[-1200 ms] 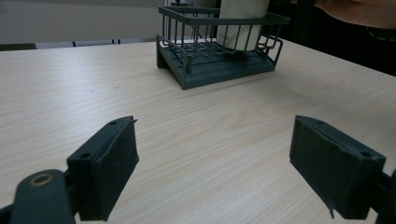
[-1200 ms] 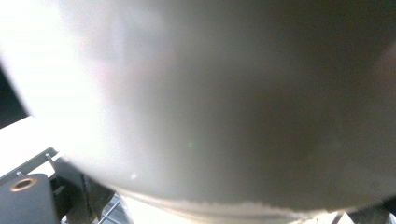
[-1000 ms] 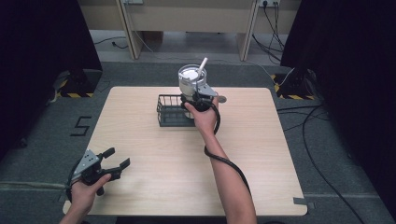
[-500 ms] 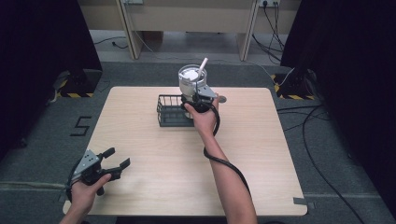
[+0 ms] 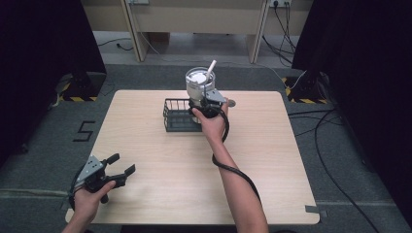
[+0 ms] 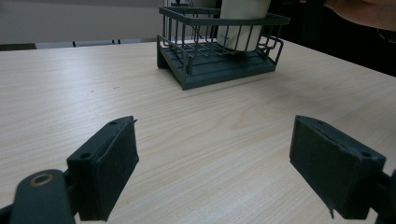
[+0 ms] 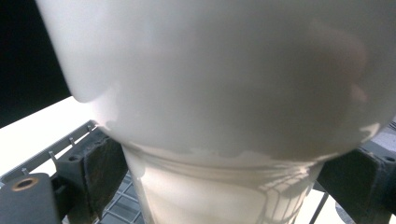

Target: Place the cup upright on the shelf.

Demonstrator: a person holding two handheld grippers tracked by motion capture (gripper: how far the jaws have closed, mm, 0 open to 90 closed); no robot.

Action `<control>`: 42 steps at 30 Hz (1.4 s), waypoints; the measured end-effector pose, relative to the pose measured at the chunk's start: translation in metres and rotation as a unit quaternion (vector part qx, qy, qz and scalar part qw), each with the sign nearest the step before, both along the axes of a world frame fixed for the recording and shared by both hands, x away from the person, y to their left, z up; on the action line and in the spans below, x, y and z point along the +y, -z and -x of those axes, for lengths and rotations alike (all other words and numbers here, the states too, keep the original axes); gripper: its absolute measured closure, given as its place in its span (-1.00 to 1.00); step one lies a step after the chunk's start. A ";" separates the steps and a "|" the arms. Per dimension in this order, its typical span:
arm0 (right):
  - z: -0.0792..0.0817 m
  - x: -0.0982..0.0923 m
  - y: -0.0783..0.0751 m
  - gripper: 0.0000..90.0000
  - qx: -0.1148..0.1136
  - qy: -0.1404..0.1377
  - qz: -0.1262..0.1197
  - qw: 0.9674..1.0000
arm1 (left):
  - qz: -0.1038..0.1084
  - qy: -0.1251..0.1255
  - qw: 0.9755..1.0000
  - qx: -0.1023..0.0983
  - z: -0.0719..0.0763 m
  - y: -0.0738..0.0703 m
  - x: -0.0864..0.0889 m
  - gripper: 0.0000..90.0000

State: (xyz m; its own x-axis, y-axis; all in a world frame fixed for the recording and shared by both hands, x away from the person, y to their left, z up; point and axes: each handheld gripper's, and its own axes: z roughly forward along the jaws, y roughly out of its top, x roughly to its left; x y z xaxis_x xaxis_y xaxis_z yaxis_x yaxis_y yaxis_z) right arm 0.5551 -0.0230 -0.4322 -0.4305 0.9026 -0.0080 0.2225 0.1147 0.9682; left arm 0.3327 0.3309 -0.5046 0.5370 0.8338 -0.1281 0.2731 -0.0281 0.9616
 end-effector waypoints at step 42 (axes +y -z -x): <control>0.040 -0.033 -0.007 -0.70 0.000 -0.020 -0.004 1.000 | -0.002 0.000 1.000 0.001 0.000 0.000 -0.001 -0.68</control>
State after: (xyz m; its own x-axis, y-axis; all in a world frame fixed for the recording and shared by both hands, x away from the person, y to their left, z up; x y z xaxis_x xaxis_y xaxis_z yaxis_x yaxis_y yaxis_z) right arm 0.5155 -0.0562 -0.4249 -0.4665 0.8845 -0.0015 0.2181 0.1167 0.9689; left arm 0.3323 0.3296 -0.5049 0.5372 0.8341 -0.1255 0.2747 -0.0324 0.9610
